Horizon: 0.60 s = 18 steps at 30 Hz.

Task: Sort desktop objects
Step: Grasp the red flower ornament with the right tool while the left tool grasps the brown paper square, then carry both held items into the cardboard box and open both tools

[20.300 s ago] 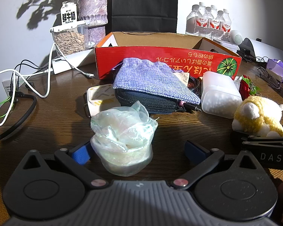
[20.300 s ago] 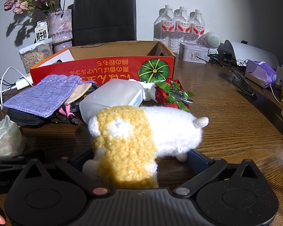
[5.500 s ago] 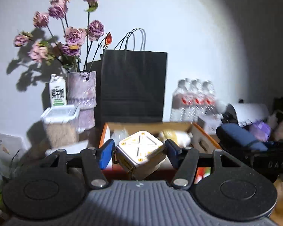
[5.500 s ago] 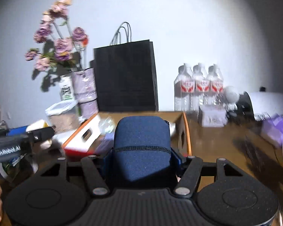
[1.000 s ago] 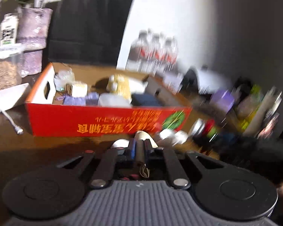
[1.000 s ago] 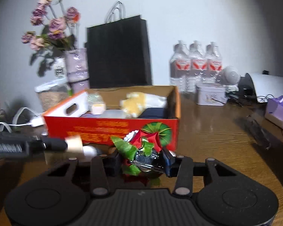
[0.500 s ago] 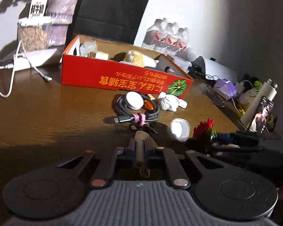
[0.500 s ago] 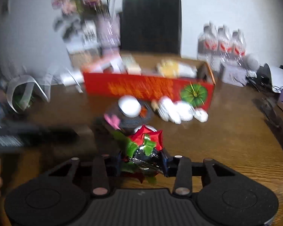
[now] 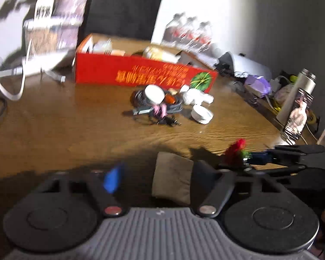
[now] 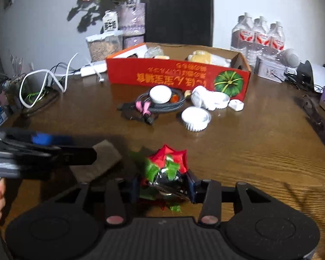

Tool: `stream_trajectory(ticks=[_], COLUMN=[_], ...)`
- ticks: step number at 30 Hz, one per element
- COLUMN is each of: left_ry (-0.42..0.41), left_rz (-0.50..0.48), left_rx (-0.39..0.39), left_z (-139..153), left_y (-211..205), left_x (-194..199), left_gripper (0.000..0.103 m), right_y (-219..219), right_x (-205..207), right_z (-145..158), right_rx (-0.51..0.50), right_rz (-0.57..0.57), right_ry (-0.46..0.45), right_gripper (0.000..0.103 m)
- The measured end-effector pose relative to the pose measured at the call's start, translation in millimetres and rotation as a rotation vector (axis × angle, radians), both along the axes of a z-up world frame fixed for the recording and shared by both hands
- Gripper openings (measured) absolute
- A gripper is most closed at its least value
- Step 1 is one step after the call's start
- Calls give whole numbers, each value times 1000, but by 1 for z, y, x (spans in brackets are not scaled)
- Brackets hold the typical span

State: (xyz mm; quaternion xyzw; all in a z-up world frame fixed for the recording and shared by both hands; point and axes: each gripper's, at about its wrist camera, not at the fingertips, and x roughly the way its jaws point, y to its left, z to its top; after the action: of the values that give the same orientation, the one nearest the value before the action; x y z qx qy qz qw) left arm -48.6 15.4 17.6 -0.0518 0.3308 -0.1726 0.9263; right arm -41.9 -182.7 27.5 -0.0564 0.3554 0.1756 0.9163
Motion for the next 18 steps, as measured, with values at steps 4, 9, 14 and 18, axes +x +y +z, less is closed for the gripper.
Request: stream_trajectory(ticks=[4, 9, 14, 18], left_ry=[29, 39, 41, -38], left_rz=[-25, -32, -35, -1], left_rx=[30, 60, 40, 9], left_z=[-2, -8, -2, 21], left_y=[-4, -14, -18, -11], left_x=[3, 5, 2, 2], left_gripper=[78, 60, 8, 8], right_y=[-3, -15, -20, -22], right_x=[-8, -13, -9, 8], right_z=[-1, 3, 11, 32], right_rx=[-8, 24, 59, 90], right_rz=[9, -11, -43, -58], right_ry=[-13, -29, -81, -140], right_gripper=[66, 57, 46, 46])
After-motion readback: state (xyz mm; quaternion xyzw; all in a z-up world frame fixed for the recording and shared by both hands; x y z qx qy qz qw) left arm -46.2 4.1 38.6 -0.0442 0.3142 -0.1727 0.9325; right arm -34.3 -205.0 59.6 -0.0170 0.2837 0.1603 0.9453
